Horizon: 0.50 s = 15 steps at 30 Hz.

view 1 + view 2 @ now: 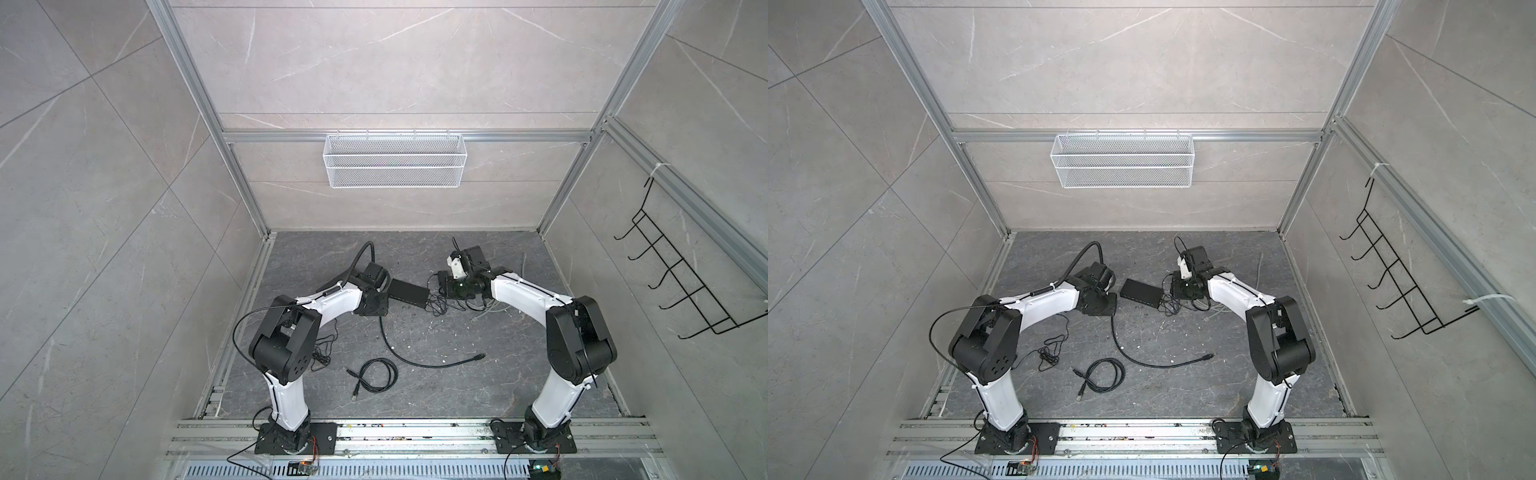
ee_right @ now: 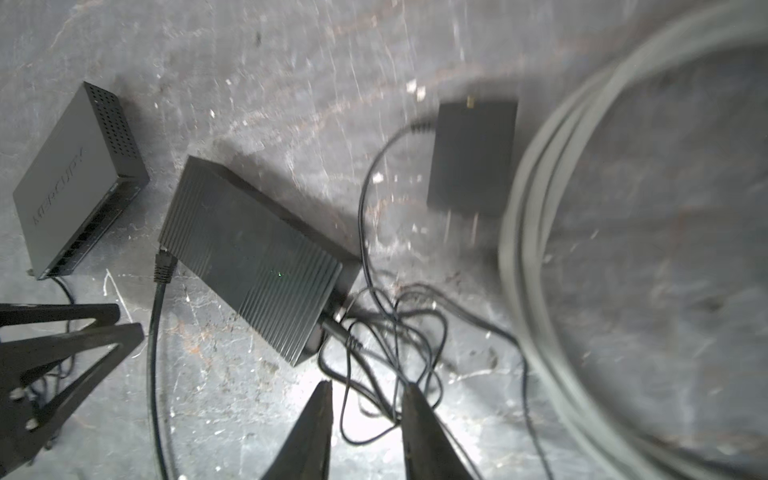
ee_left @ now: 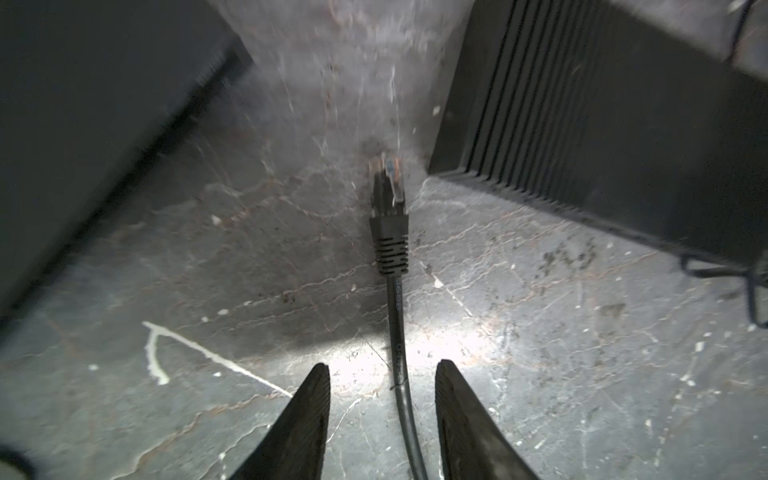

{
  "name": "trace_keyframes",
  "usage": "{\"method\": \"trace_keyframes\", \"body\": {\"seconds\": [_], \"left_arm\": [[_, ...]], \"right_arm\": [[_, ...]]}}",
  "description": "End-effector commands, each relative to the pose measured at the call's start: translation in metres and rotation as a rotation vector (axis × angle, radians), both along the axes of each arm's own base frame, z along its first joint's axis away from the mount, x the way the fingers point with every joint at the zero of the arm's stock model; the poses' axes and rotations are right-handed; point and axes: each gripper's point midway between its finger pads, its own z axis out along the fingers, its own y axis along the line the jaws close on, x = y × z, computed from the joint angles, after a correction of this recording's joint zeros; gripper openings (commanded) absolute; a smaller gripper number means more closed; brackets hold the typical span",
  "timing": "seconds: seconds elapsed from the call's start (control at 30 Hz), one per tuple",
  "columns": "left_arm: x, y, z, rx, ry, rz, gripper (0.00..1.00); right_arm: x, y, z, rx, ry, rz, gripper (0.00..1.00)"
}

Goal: Insert the plug into the switch port
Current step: 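Lower the router box with left gripper while right gripper draws back, then grasp the black ethernet cable's plug with left gripper while right gripper moves over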

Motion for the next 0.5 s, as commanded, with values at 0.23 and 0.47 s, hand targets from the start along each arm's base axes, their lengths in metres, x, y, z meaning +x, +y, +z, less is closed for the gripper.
{"method": "trace_keyframes", "body": {"seconds": [0.23,0.47], "left_arm": [[0.012,-0.004,0.026,-0.047,-0.08,0.017,0.45],[0.015,-0.007,0.029,-0.047,-0.083,0.005,0.45]], "right_arm": [[-0.019,0.01,-0.039,0.196,0.178,-0.276,0.37],[0.014,0.015,-0.041,0.221,0.146,-0.328,0.38]]}}
